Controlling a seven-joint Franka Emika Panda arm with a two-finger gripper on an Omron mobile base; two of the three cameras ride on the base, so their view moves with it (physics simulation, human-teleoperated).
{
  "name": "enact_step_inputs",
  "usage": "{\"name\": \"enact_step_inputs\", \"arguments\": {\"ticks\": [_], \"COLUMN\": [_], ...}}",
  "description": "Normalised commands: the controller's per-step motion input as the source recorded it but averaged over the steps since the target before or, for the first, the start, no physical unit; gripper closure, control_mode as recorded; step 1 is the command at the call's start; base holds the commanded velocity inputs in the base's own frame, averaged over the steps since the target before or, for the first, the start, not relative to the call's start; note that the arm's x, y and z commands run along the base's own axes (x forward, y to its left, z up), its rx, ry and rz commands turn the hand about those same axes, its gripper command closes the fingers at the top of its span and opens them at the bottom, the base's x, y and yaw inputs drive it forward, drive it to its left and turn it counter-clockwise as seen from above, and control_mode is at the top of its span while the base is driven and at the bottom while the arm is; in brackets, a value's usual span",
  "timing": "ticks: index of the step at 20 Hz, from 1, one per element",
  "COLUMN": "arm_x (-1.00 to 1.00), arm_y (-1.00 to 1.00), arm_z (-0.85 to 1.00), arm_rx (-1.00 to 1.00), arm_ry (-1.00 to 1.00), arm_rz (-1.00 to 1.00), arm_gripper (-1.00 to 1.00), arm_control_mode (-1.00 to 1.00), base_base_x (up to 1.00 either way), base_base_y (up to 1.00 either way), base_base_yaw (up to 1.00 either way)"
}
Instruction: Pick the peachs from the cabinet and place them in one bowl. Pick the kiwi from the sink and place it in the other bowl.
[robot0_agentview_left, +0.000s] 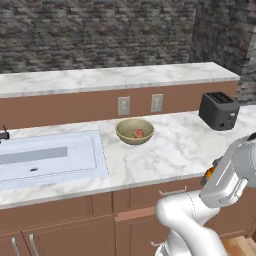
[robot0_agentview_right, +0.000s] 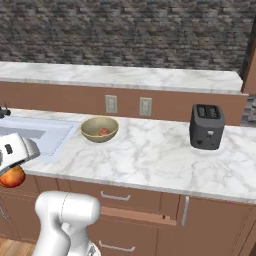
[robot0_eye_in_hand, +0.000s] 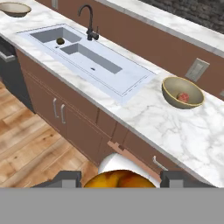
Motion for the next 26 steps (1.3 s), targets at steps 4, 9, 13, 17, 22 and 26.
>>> {"name": "enact_step_inputs", "arguments": {"ticks": [4, 9, 13, 17, 22, 26], "arm_x": [0.0, 0.0, 0.0, 0.0, 1.0, 0.96], "arm_y": [0.0, 0.0, 0.0, 0.0, 0.27, 0.22], "arm_z": [0.0, 0.0, 0.0, 0.0, -0.01, 0.05], "arm_rx": [0.0, 0.0, 0.0, 0.0, 0.02, 0.06], "arm_ry": [0.0, 0.0, 0.0, 0.0, -0.01, -0.04], "arm_rz": [0.0, 0.0, 0.0, 0.0, -0.1, -0.12], "arm_gripper": [1.0, 1.0, 1.0, 1.0, 1.0, 1.0], "arm_control_mode": [1.0, 1.0, 1.0, 1.0, -1.0, -1.0], "base_base_x": [0.53, 0.89, 1.0, 0.98, 0.0, 0.0], "base_base_y": [0.06, 0.02, 0.05, 0.29, 0.0, 0.0], "base_base_yaw": [-0.34, -0.22, -0.12, -0.09, 0.0, 0.0]}}
